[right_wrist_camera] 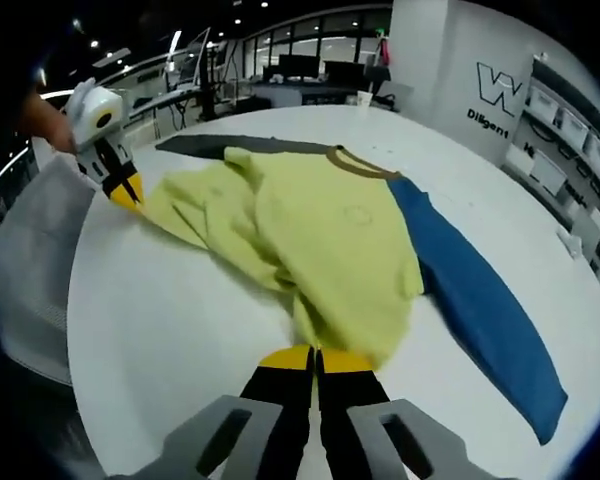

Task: Fold the garment on the visible template until the final outline fits inside the template.

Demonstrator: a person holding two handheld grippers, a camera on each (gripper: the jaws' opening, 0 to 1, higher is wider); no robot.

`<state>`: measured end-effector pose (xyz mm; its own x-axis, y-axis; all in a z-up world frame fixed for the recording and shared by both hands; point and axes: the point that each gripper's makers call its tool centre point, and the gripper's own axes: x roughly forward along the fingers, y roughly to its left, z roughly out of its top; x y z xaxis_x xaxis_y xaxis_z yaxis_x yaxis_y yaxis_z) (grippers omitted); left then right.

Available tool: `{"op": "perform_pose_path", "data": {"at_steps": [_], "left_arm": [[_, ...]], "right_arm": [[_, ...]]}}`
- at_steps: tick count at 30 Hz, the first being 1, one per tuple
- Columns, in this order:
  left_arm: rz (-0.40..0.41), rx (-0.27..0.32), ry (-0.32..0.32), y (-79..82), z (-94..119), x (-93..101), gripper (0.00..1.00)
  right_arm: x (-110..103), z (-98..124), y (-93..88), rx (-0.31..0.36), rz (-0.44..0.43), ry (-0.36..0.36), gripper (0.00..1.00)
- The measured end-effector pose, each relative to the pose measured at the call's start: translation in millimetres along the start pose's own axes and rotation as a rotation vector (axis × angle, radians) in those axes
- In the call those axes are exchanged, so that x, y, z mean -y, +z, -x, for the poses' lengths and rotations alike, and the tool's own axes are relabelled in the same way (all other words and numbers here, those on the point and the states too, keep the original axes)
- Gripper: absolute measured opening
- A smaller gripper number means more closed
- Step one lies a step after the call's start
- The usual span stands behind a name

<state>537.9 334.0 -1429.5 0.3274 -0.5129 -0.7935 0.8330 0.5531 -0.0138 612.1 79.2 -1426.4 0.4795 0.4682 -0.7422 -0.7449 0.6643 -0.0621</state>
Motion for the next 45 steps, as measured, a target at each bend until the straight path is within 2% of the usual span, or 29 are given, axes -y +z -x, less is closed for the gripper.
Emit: {"op": "perform_pose_path", "data": {"at_steps": [13, 22, 28, 33, 36, 39, 45], "left_arm": [[-0.026, 0.048, 0.009, 5.7, 31, -10.9, 0.0], [-0.075, 0.081, 0.02, 1.3, 57, -17.9, 0.0], [-0.072, 0.098, 0.021, -4.8, 69, -23.6, 0.0], [-0.063, 0.112, 0.017, -7.1, 81, -25.9, 0.0], [-0.07, 0.102, 0.013, -13.4, 85, -29.0, 0.0], [-0.034, 0.093, 0.011, -17.8, 86, -31.0, 0.0], [0.03, 0.039, 0.027, -24.3, 72, -28.7, 0.0]], "right_arm": [[7, 34, 18.1, 0.048, -0.008, -0.048, 0.0], [-3, 57, 29.5, 0.079, 0.017, -0.057, 0.0], [-17, 68, 43.5, 0.109, 0.012, -0.034, 0.0], [-26, 74, 42.5, 0.123, 0.005, -0.004, 0.0], [-26, 71, 35.2, 0.11, -0.012, -0.002, 0.0], [-28, 59, 30.8, 0.086, -0.003, -0.009, 0.0], [-26, 25, 23.0, 0.008, -0.024, -0.092, 0.0]]}}
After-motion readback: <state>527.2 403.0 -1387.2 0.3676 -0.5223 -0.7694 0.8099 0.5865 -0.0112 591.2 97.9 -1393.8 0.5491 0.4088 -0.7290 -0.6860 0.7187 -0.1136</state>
